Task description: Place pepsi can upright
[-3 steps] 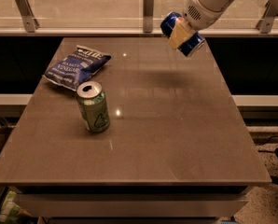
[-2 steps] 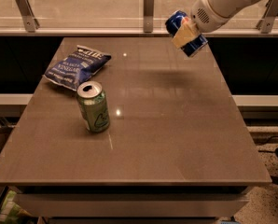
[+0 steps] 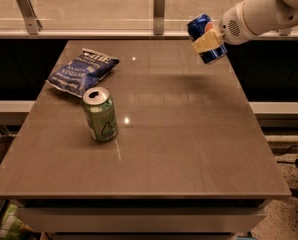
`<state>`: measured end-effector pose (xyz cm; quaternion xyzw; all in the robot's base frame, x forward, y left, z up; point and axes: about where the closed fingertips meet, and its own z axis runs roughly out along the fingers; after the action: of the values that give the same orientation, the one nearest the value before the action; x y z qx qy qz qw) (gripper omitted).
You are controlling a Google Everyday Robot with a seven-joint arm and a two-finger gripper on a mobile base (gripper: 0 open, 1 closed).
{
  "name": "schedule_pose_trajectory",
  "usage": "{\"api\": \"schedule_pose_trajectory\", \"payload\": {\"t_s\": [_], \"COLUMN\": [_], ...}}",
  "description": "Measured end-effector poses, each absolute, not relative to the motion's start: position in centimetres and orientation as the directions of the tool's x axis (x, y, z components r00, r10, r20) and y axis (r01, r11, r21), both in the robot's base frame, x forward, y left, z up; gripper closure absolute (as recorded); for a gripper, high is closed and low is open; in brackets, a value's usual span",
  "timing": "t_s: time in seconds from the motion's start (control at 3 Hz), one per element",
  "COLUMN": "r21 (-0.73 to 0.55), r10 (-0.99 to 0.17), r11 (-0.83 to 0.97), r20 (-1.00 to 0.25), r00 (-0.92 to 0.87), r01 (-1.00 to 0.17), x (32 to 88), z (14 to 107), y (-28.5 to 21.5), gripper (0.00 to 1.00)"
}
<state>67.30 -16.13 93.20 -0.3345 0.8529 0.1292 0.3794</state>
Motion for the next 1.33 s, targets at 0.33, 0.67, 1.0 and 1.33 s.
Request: {"api": "schedule_pose_trajectory", "payload": {"t_s": [0.33, 0.67, 1.0, 1.33], "r21": [-0.001, 0.024, 0.045, 0.048], "r10": [-0.422, -0.383, -0.354, -0.322], "r11": [0.721, 0.693, 0.658, 0.612], "r20": [-0.793, -0.834, -0.862, -0.896], "r00": [-0.438, -0.397, -0.362, -0.305], "r01": [-0.693, -0.721, -0.752, -0.789], "x": [67.9, 68.5, 68.8, 68.8], "z": [92.7, 92.1, 91.3, 90.6], "y": [-16.2, -15.9, -15.2, -14.4], "gripper": [1.0, 1.0, 1.0, 1.0]}}
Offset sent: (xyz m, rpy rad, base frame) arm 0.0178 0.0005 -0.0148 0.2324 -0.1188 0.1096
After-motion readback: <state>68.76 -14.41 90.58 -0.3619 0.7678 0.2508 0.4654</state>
